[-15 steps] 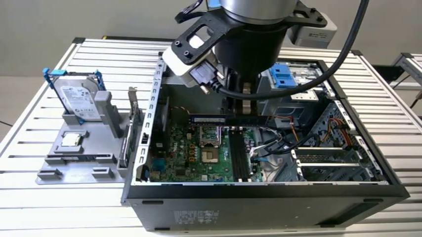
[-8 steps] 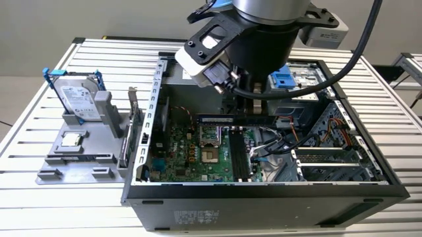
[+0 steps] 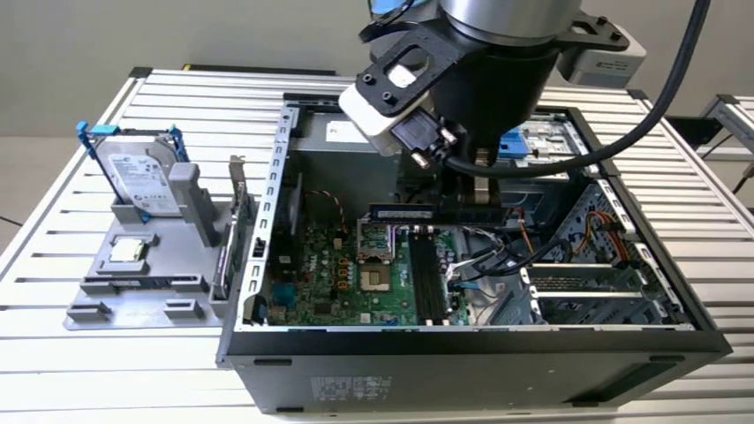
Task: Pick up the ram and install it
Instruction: 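Pick up the ram and move it above insertion slot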
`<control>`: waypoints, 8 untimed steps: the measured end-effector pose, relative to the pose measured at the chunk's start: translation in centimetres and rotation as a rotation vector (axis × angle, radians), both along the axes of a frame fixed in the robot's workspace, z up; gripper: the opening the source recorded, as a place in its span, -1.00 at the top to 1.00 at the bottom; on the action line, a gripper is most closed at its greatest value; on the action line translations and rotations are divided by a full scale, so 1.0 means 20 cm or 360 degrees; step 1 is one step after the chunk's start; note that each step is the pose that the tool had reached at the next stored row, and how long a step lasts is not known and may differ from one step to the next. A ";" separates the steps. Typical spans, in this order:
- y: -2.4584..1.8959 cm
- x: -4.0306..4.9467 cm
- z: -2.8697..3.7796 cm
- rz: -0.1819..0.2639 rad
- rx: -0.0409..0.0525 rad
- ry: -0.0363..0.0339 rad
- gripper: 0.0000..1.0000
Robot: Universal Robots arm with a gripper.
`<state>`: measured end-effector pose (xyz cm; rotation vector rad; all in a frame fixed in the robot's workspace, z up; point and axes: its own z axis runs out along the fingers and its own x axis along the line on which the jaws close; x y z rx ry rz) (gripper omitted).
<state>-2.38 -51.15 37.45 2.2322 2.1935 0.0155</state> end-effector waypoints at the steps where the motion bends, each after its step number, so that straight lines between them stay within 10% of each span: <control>1: 0.000 0.009 0.000 0.0000 0.0000 0.0000 1.00; 8: 0.002 0.076 0.000 -0.0005 0.0000 0.0000 1.00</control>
